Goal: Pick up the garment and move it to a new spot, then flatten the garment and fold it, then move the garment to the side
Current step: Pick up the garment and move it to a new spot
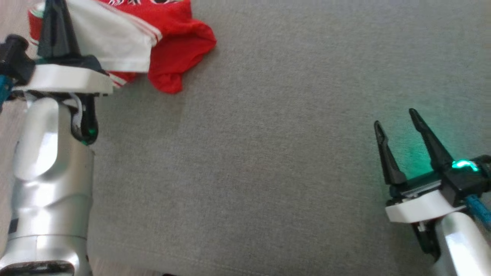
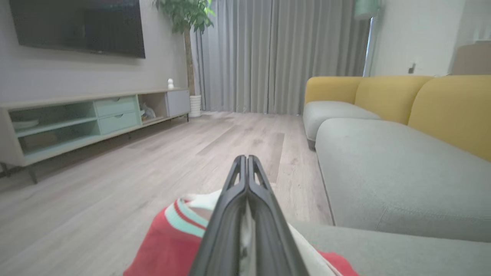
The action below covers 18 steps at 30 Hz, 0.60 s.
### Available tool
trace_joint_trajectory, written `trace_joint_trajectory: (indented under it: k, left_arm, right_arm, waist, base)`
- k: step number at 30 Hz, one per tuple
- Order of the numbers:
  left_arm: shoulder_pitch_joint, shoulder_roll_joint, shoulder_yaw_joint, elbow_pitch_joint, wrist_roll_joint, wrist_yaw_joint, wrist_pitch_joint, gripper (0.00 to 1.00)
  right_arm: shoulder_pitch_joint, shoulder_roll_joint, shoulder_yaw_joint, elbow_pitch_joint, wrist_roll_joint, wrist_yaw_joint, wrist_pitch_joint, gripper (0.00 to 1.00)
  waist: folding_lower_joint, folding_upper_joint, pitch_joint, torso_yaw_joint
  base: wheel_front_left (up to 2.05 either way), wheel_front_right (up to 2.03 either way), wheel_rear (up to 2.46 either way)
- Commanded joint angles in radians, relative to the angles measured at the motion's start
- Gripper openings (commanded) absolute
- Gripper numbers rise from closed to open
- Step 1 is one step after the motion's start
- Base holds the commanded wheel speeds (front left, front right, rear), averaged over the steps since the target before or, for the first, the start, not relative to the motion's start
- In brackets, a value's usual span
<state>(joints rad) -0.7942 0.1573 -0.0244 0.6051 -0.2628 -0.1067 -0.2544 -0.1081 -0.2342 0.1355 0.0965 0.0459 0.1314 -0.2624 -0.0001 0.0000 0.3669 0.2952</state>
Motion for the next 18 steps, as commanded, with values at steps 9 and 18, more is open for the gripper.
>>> trace_joint_trajectory:
  k: [9, 18]
  left_arm:
    - [-0.123, 0.125, -0.092, -0.164, 0.056, -0.021, 0.034, 0.00]
    - [-0.325, 0.187, -0.337, -0.303, -0.003, -0.024, 0.163, 0.00]
  right_arm:
    - [-0.018, 0.095, 0.056, -0.013, 0.024, -0.001, 0.001, 1.00]
    - [0.003, 0.160, 0.075, -0.016, 0.042, -0.001, 0.001, 1.00]
  waist:
    - [0.0001, 0.0000, -0.136, -0.196]
    - [0.0001, 0.0000, -0.202, -0.436]
  base:
    - [0.00, 0.00, 0.00]
    - [0.00, 0.00, 0.00]
